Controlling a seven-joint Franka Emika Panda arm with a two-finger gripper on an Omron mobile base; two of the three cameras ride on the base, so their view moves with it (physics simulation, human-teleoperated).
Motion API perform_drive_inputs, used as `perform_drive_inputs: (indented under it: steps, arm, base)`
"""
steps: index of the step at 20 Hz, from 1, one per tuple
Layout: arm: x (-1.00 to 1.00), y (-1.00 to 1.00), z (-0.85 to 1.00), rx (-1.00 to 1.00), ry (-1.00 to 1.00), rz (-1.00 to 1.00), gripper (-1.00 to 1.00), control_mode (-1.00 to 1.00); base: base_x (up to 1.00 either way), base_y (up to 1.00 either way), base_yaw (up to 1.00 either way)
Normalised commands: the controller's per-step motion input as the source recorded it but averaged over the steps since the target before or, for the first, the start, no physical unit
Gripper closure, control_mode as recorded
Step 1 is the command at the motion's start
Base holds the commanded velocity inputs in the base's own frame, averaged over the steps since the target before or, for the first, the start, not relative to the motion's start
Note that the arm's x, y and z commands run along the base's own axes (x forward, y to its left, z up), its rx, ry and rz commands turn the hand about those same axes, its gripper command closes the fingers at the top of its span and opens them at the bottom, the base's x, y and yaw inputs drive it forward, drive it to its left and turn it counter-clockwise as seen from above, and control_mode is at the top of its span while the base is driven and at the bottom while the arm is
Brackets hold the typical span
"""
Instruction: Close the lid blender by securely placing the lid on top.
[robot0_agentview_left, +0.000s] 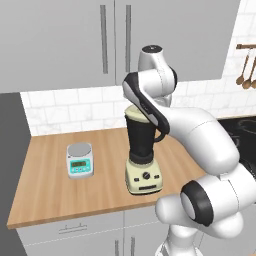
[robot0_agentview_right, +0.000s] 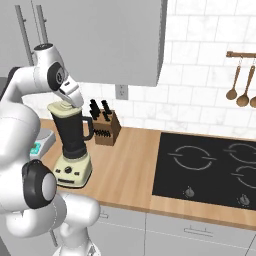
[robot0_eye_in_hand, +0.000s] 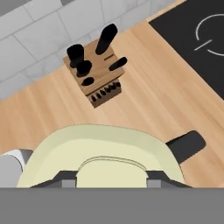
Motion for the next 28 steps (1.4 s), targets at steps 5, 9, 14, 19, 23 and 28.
perform_drive_inputs:
  steps: [5,9,14,19,23,28]
  arm:
    - [0.0,0.0,-0.42,0.0,0.0,-0.01,1.0,-1.0]
    - [0.0,0.0,-0.15,0.0,0.0,0.0,-1.0,-1.0]
    - [0.0,-0.01,0.02,0.0,0.0,0.0,-1.0,-1.0]
    - [-0.17,0.0,0.03,-0.01,-0.06,0.0,-1.0,-1.0]
    - [-0.65,0.05,0.12,-0.06,-0.18,0.0,-1.0,-1.0]
    - [-1.0,0.29,0.11,-0.14,-0.34,0.01,-1.0,-1.0]
  base:
    - [0.0,0.0,0.0]
    - [0.0,0.0,0.0]
    - [0.0,0.0,0.0]
    - [0.0,0.0,0.0]
    - [0.0,0.0,0.0]
    - [0.0,0.0,0.0]
